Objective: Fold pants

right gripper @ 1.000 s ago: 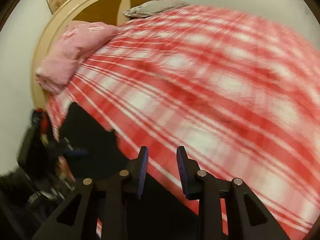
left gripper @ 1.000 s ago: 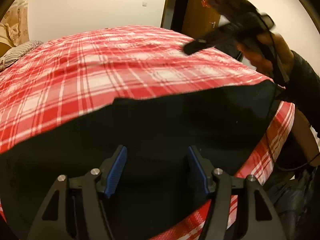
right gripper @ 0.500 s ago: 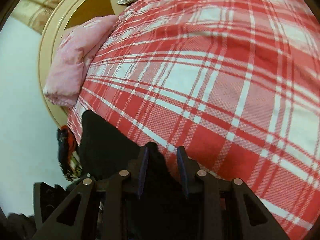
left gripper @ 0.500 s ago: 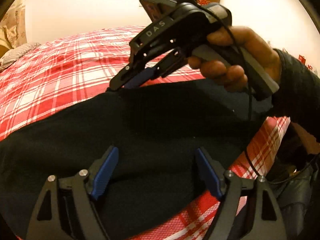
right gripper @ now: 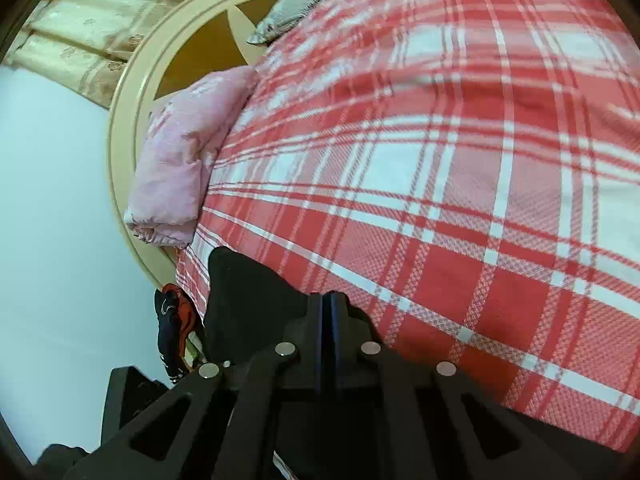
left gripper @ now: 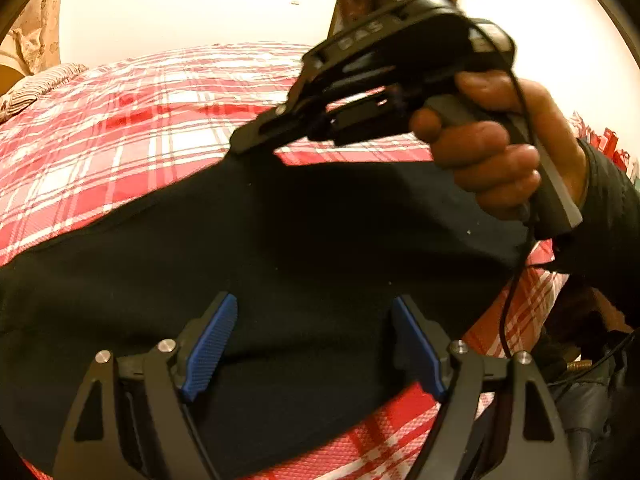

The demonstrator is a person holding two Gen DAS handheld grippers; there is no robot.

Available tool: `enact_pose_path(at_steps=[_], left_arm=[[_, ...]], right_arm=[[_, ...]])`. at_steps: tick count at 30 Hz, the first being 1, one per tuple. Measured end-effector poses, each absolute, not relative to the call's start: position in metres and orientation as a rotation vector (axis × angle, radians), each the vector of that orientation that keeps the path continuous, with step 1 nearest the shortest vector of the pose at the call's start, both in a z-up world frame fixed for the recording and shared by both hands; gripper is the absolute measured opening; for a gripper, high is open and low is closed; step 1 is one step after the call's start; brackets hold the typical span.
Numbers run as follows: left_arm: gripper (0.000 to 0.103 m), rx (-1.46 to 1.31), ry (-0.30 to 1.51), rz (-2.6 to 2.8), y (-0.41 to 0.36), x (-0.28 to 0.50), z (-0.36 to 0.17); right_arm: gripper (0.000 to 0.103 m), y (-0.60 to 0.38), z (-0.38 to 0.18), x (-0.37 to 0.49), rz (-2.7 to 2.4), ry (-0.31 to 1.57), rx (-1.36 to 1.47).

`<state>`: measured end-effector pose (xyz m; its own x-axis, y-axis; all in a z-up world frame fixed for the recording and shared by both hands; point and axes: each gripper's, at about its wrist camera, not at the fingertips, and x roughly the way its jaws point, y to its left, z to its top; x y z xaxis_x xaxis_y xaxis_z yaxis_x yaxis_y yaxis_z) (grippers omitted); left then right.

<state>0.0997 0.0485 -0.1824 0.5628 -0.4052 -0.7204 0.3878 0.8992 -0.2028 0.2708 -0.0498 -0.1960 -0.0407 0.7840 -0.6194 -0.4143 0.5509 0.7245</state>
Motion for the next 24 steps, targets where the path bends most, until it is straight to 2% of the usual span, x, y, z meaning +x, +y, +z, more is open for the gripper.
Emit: enact_pose_path(at_steps=[5,13,21,22,24], left_arm=[[0.086,0.014,0.856,-0.470,0.045,0.100,-0.183],[0.088,0.026,0.872,-0.460,0.036,0.102,-0.180],[0.088,-0.018,0.874,-0.434,0.039,0.114,-0.161],[0.088,-0.027,0.868,-0.431,0.039,0.116,-0.157],[0.088,-0.046,0.861,-0.433,0.037,0.118,-0.151]], right_arm=[[0.001,-0.056,-0.188,0.273,0.954,1.238,0.335],[0.002,-0.064,-0.221,0.279,0.958,1.297,0.327],[0.004,-0.152,-0.186,0.268,0.807,1.170,0.244],[0.004,-0.172,-0.178,0.264,0.779,1.147,0.246],[0.013,-0.209,-0.167,0.258,0.741,1.106,0.265]])
